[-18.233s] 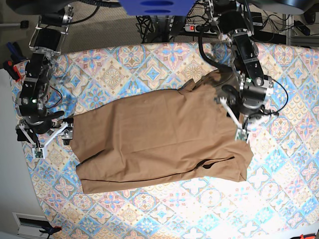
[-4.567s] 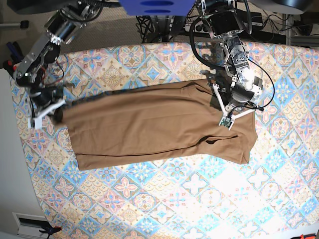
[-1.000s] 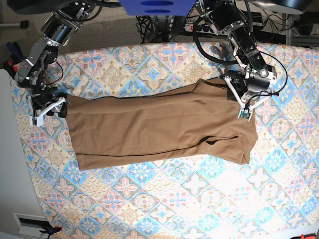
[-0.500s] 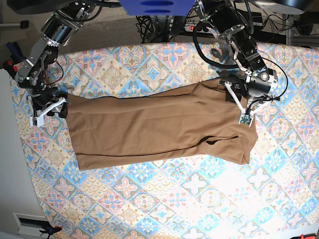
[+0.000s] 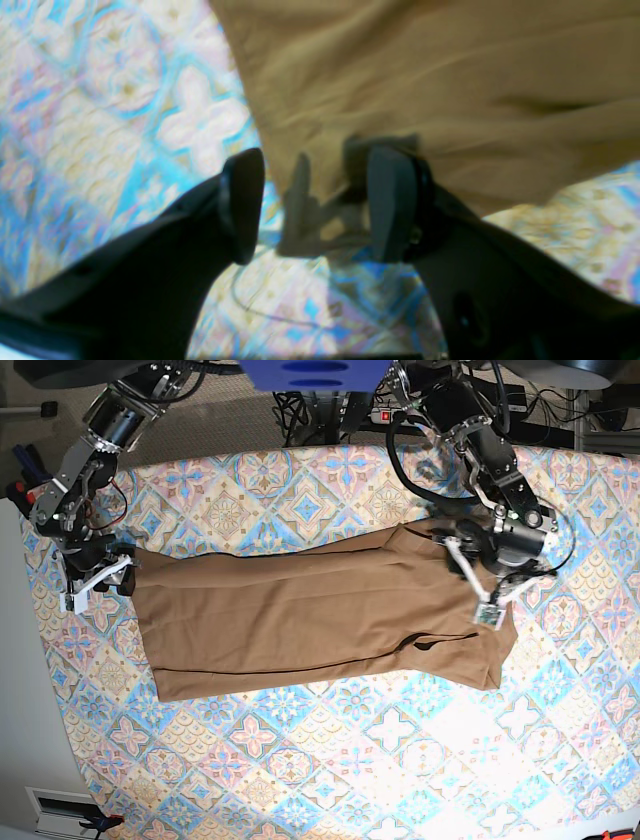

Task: Layout the t-shirt on the table in an organized manner, then fold the t-shirt properly
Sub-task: 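Drag the grasped side edge toward the shoulder with the left gripper, then grasp the hem edge with the right gripper and pull it straight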

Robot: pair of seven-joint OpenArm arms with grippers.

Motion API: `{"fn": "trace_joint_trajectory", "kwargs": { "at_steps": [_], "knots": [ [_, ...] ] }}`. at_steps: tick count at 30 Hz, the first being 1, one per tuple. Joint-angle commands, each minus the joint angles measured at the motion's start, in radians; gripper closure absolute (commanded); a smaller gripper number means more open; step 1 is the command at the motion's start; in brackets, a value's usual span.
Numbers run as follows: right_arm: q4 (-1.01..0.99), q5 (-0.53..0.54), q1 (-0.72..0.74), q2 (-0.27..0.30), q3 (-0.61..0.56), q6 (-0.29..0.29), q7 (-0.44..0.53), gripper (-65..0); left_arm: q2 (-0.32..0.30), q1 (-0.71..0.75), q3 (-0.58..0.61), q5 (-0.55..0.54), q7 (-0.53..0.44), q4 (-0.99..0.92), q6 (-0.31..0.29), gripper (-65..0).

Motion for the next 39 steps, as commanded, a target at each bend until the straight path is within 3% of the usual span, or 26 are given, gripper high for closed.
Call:
{"fn": "trace_joint_trajectory", "kwargs": {
  "at_steps": [1,6,12,16,19,23,26,32,39],
  "knots": [
    [0.022,0.014,0.015,0.015,0.003,0.005,0.020,-31.2,0.000,0.006,0.020,-0.028,-0.009,0.006,0.001,-32.5],
    [0.022,0.014,0.015,0.015,0.003,0.005,0.020,-31.2,-0.007,0.014,0.041,-0.044,-0.019,-0.130,0.001,-32.5],
    [0.022,0.014,0.015,0.015,0.004,0.005,0.022,-31.2,-0.041,0.034,0.018,-0.042,-0.216,-0.304,0.001,-32.5],
    [0.022,0.014,0.014,0.015,0.004,0.005,0.022,-31.1,-0.073,0.034,0.052,-0.047,-0.253,-0.388,0.001,-32.5],
    [0.040,0.014,0.014,0.015,0.006,0.005,0.022,-31.0,-0.062,0.061,0.061,-0.053,-0.250,-0.281,0.001,-32.5],
    [0.146,0.014,0.014,0.015,0.009,0.005,0.022,-31.0,-0.004,0.089,0.061,-0.071,-0.224,-0.064,0.001,-32.5],
    [0.234,0.014,0.014,0.015,0.009,0.005,0.020,-31.0,0.002,0.081,0.061,-0.076,-0.227,-0.009,0.001,-32.5],
    [0.257,0.014,0.021,0.018,-0.002,0.005,0.016,-30.9,-0.015,0.044,0.024,-0.068,-0.227,-0.012,0.001,-32.5],
    [0.174,0.014,0.228,0.020,-0.162,0.005,-0.035,-30.9,-0.078,0.040,-0.052,-0.068,-0.227,-0.012,0.001,-32.5]
  ]
}}
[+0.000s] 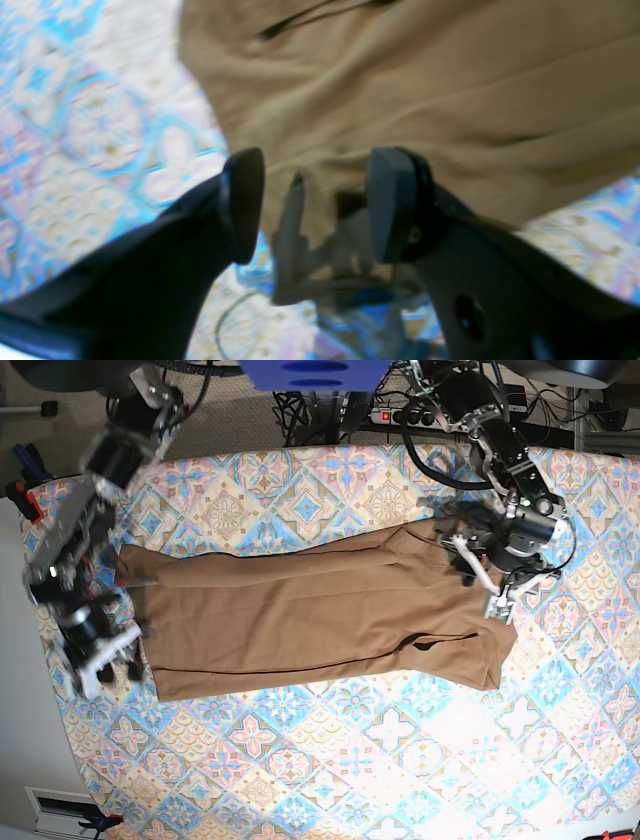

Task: Layout the t-shirt on the table in an organized manner, then fold the t-shirt properly
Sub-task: 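Grasp the hem edge with the right gripper and pull it straight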

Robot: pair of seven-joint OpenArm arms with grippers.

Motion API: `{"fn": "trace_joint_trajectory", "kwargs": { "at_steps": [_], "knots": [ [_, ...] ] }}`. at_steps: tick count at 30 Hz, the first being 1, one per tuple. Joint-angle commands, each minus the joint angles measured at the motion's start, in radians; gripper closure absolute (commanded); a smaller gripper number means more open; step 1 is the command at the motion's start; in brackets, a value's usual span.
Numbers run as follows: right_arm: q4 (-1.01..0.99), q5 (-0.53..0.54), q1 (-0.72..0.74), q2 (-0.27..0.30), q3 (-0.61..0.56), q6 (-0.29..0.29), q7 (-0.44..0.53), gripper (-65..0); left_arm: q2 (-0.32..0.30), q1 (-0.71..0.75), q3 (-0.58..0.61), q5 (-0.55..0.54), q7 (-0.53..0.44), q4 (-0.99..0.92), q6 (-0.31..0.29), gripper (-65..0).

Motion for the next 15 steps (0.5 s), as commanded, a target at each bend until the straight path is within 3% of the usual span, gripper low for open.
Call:
{"fn": "trace_joint_trajectory", "kwargs": {
  "at_steps": [1,5,15],
  "knots": [
    [-0.018,0.001,0.025,0.026,-0.011,-0.005,0.008,-30.9,-0.015,-0.014,0.003,-0.011,-0.019,0.015,0.002,-32.5],
    [-0.176,0.001,0.102,0.058,-0.085,-0.005,0.031,-30.9,-0.049,-0.006,-0.005,-0.010,-0.016,0.015,0.002,-32.5],
    [-0.624,0.001,0.266,0.130,-0.227,-0.005,0.286,-30.9,-0.058,-0.008,-0.091,-0.010,-0.012,0.015,0.002,-32.5]
  ]
}}
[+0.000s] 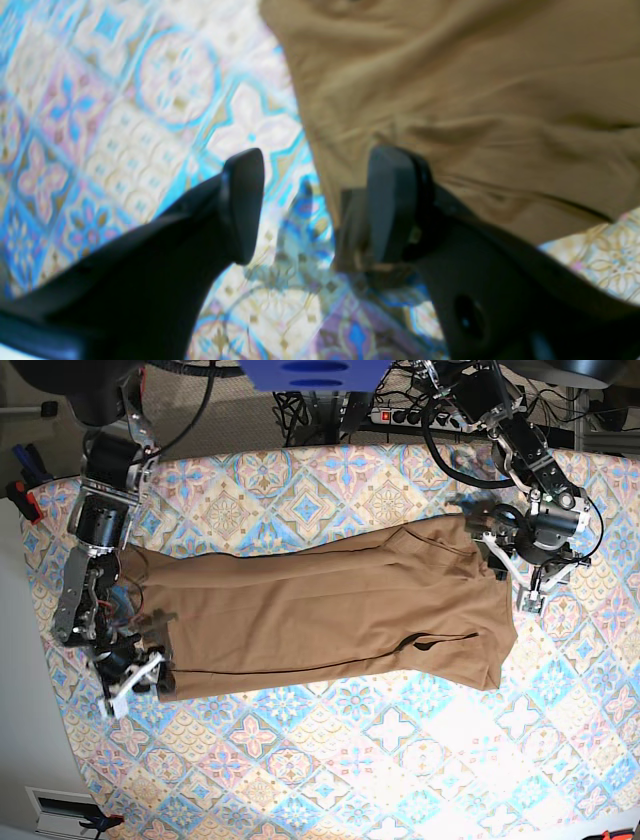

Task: Layout the t-shirt on the table in an organized manner, then fold the t-shirt properly
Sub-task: 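Grasp the hem edge with the right gripper and pull it straight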

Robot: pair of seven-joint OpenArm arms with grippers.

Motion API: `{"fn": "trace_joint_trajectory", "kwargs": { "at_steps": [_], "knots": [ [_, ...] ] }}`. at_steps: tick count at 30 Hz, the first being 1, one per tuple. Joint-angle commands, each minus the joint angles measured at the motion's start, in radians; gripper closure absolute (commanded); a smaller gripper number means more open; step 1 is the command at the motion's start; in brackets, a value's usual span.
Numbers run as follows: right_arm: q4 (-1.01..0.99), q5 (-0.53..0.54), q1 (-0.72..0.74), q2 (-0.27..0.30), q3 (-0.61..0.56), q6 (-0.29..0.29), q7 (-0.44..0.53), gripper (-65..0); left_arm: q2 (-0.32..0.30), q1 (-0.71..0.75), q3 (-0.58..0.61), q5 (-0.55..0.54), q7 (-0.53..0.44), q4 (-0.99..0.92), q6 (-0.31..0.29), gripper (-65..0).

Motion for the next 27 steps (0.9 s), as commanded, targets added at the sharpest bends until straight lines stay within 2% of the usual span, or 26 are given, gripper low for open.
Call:
{"fn": "trace_joint_trajectory", "kwargs": {
  "at_steps": [1,8,12,15,24,27],
  "knots": [
    [-0.019,0.022,0.066,0.017,-0.012,0.009,0.058,-30.9,-0.002,-0.011,0.002,-0.013,-0.020,0.015,-0.002,-32.5],
    [-0.346,0.022,0.118,0.057,-0.059,0.009,0.273,-30.9,-0.004,-0.010,-0.018,-0.011,-0.020,0.015,-0.002,-32.5],
    [-0.461,0.022,0.118,0.088,-0.059,0.009,0.347,-30.9,-0.004,-0.010,-0.018,-0.011,-0.020,0.013,-0.002,-32.5],
    [-0.516,0.022,0.118,0.088,-0.059,0.009,0.397,-30.9,-0.004,-0.010,-0.018,-0.011,-0.023,0.013,-0.002,-32.5],
    [-0.549,0.020,0.127,0.085,-0.063,0.009,0.420,-30.9,-0.004,-0.011,-0.016,-0.011,-0.022,0.013,-0.002,-32.5],
    [-0.550,0.022,0.145,0.083,-0.138,0.009,0.420,-30.9,-0.004,-0.010,-0.016,-0.011,-0.020,0.013,-0.002,-32.5]
  ]
}}
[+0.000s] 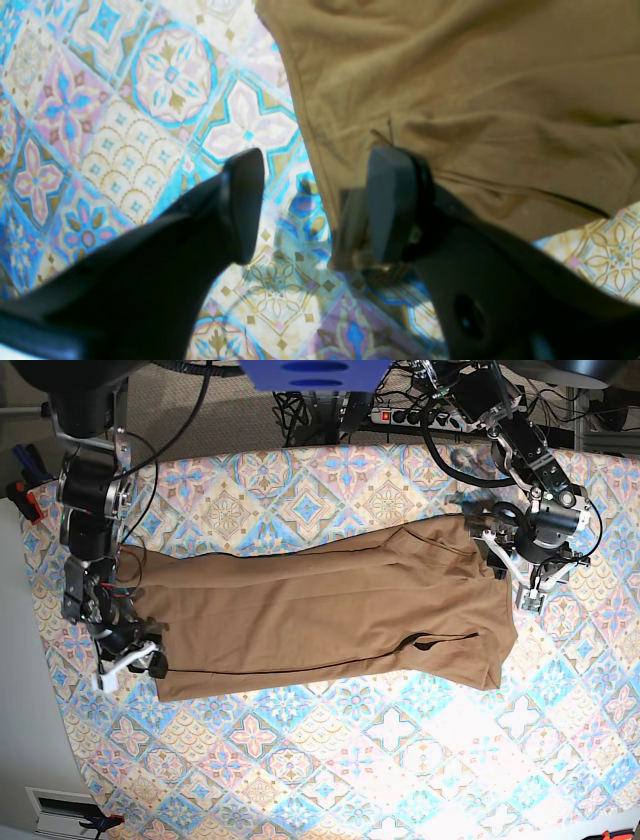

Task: Layout the t-shirt on the table in an organized manner, then fold the t-shirt properly
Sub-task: 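Grasp the hem edge with the right gripper and pull it straight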

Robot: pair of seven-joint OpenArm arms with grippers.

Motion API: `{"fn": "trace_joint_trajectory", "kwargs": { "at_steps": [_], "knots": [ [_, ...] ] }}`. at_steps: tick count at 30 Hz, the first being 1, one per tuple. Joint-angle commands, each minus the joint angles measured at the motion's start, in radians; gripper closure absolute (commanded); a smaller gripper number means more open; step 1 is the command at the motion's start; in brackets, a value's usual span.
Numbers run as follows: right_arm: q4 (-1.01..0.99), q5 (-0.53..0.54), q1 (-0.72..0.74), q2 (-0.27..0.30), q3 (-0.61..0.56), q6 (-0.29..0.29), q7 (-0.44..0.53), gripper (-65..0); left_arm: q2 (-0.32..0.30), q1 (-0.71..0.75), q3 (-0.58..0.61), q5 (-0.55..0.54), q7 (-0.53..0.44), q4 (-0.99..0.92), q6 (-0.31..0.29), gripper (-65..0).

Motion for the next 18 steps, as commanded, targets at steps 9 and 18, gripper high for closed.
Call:
{"fn": "trace_joint_trajectory", "kwargs": {
  "at_steps": [9,18],
  "knots": [
    [0.008,0.005,0.025,-0.057,-0.091,0.009,-0.007,-30.9,-0.022,-0.014,0.001,-0.003,-0.022,0.013,0.005,-32.5],
    [0.014,0.008,0.011,0.011,-0.085,0.009,-0.013,-30.9,-0.045,-0.054,0.001,-0.003,-0.016,-0.016,0.005,-32.5]
  ]
}}
